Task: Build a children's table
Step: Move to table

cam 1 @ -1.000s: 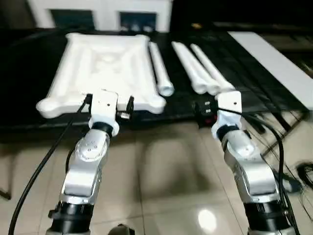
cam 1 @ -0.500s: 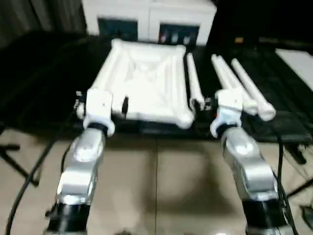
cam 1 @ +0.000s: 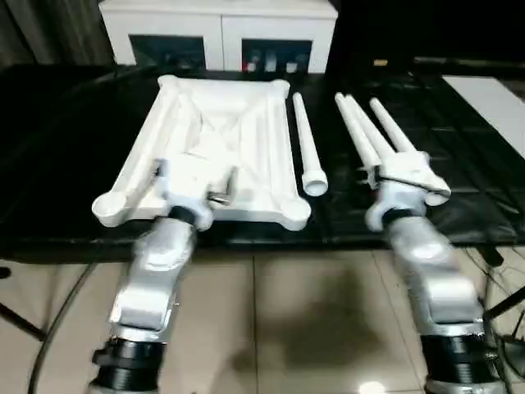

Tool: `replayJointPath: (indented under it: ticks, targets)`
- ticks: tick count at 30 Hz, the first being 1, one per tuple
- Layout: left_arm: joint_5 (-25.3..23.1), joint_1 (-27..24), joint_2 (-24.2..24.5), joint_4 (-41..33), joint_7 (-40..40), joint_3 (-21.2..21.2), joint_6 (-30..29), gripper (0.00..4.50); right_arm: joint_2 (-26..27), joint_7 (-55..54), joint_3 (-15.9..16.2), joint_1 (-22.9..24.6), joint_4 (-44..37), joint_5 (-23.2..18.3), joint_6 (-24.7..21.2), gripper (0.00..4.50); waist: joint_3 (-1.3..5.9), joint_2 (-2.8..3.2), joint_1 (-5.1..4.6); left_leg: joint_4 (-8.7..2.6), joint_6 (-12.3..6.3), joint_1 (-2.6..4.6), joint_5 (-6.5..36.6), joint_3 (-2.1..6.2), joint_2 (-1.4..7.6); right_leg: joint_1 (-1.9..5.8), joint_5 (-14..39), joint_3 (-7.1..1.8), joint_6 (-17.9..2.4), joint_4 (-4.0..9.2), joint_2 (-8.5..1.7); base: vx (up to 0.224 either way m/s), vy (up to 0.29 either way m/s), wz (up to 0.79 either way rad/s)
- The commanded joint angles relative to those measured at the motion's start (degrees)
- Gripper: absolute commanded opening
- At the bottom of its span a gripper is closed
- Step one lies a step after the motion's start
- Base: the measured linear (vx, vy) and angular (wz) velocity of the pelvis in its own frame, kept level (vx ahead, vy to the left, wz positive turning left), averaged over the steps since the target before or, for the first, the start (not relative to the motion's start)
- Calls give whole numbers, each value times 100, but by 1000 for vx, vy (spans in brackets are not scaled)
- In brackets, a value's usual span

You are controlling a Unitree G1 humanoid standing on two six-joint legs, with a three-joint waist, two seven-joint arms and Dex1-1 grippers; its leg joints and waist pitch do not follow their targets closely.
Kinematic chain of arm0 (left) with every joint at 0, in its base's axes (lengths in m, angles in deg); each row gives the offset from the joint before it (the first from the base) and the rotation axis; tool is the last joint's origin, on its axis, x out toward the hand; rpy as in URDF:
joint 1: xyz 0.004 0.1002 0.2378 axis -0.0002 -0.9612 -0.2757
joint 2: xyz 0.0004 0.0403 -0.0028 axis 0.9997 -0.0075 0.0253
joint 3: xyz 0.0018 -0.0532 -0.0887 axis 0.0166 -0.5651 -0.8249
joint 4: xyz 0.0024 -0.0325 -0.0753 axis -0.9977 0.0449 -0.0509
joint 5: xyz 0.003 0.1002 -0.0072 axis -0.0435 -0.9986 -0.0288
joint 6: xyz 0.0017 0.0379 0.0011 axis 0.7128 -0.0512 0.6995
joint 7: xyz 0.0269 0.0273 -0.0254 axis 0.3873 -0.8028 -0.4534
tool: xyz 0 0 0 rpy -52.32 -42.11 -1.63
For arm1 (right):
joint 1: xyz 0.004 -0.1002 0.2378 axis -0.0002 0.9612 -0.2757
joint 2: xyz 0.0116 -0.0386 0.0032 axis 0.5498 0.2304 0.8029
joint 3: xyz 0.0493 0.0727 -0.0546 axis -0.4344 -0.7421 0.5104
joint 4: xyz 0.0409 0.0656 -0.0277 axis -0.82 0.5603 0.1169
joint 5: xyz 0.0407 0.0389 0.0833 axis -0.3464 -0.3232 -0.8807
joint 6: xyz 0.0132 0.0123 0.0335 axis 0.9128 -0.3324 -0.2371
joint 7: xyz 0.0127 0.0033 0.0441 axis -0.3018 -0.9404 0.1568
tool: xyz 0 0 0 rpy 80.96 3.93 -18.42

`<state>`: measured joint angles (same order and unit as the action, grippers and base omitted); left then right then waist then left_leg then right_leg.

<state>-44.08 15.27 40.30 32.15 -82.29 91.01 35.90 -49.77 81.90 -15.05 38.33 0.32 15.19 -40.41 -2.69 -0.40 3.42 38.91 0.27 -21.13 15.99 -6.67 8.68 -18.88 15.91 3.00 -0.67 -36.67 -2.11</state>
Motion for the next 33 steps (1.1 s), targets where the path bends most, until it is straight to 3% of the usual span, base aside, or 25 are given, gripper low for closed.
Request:
replayJointPath:
  ticks: [1,2,3,4,5,7,8,9,10,12,14,16,17,18,20,22,23,24,25,26,27,28,31,32,33]
  targets:
    - [-16,40,102,-23,-2,-143,4,443,99,103,116,-126,7,-8,-13,445,382,145,33,-650,-317,-134,-1336,38,245,472,-499,-46,-1430,405,-372,148,31,-5]
    - [-17,40,103,-21,-2,-146,5,443,92,103,115,-138,15,-13,-10,445,424,296,-232,-763,-993,497,-1319,529,621,-77,24,172,-901,-68,-56,148,31,-5]
    - [-20,40,102,-19,2,-152,7,443,70,91,126,-152,30,-26,-4,445,402,305,-304,-783,-1284,810,-895,718,838,-425,465,130,-710,-260,-148,150,37,3]
    - [-21,40,102,-18,4,-154,7,443,61,85,130,-157,35,-30,-2,445,464,221,-346,-754,-1941,959,-904,866,970,-569,463,92,-207,-443,-249,91,16,9]
    - [-32,42,98,-18,9,-161,8,443,23,81,151,-173,58,-37,13,445,422,121,-332,-743,-2367,901,-1139,789,970,-721,202,4,174,-499,-342,91,16,9]
    - [-39,48,99,-14,7,-163,5,443,-33,107,199,-195,82,1,42,445,345,-62,-263,-679,-2249,635,-672,406,524,-555,-379,-172,11,-25,-479,60,-37,6]
    - [-37,51,103,-13,6,-161,4,443,-50,117,218,-203,93,21,52,445,347,-317,-91,-298,-1617,24,25,-87,-192,182,-466,-595,-389,445,-749,59,-60,6]
    - [-28,53,111,-13,0,-154,3,443,-42,133,213,-207,97,51,55,445,305,-283,79,-84,-1296,-126,223,-66,-214,363,190,-828,-639,699,-1092,48,-81,5]
    - [-18,55,128,-12,1,-143,5,443,-9,146,188,-209,99,93,55,445,345,-254,182,85,-533,-376,-213,78,-35,638,1019,-794,-1219,718,-1165,41,-60,0]
    - [-20,58,133,-5,13,-139,8,443,13,142,172,-211,98,93,49,445,298,-158,158,-99,-332,-387,-428,94,54,598,1024,-626,-1440,690,-991,46,-41,-1]
    - [-28,60,123,2,30,-142,15,443,36,122,151,-211,94,43,37,445,284,142,-65,-827,-311,144,176,150,388,271,1132,-27,-1148,483,-319,72,27,-2]
    - [-33,63,115,6,42,-140,23,443,47,108,143,-205,78,-2,24,445,371,240,-316,-936,-857,870,746,588,723,-207,543,132,-1024,2,-227,104,40,6]
    - [-36,65,110,12,46,-140,27,443,42,106,152,-198,69,-20,25,445,365,198,-383,-960,-1138,949,767,657,781,-317,384,119,-829,-97,-245,101,34,8]
    - [-39,66,104,14,51,-141,29,443,37,107,163,-189,58,-30,27,445,285,83,-397,-981,-1706,916,943,594,736,-390,91,20,-429,-93,-395,80,17,7]
    - [-31,67,113,13,46,-123,30,443,58,118,150,-175,50,-55,18,445,252,-148,-216,-639,-1305,231,1012,-47,71,337,170,-382,-960,574,-752,60,-2,9]
    - [-15,77,127,23,42,-114,33,443,105,134,92,-179,63,-106,-40,445,325,-160,65,-2,-827,-242,90,-31,17,881,1858,-800,-1347,934,-1239,69,-21,5]
    - [-13,78,128,24,42,-113,34,443,100,136,95,-181,66,-96,-44,445,311,-122,104,30,-694,-317,-76,21,65,891,1938,-788,-1421,926,-1228,82,-22,3]
    - [-12,79,130,25,42,-113,34,443,93,139,101,-183,68,-81,-46,445,304,-55,91,-164,-540,-367,-419,50,130,862,1658,-554,-1467,845,-965,99,7,-3]
    - [-12,79,130,25,42,-113,34,443,93,139,101,-183,68,-81,-46,445,364,154,41,-608,-436,-94,-868,-4,208,697,1146,-96,-1225,714,-531,141,37,-5]
    - [-10,79,132,26,44,-114,36,443,100,143,97,-183,70,-65,-45,445,363,264,-224,-845,-871,436,-723,382,456,257,697,178,-864,251,-97,141,37,-5]
    - [-9,80,133,29,46,-116,39,443,104,142,94,-184,76,-61,-44,445,368,312,-356,-893,-1132,790,-315,610,629,-78,765,224,-735,-22,-85,166,48,3]
    - [-13,78,134,24,58,-117,43,443,81,147,122,-188,95,-28,-8,445,507,224,-459,-774,-2343,1157,-913,992,906,-591,588,136,95,-499,-243,138,17,1]
    - [-22,79,130,28,69,-122,45,443,62,146,142,-193,108,-20,6,445,403,103,-393,-851,-2666,939,-1060,755,802,-732,127,-6,421,-553,-352,101,-10,-3]
    - [-21,75,128,23,64,-114,43,443,63,163,136,-191,104,-11,9,445,335,-150,-344,-745,-1985,634,-99,245,220,-420,-573,-246,16,181,-502,69,-33,-2]
    - [-19,73,129,20,62,-109,42,443,64,168,133,-191,103,-9,8,445,393,-299,-291,-663,-1660,426,391,78,-52,-62,-355,-432,-18,331,-547,69,-84,10]
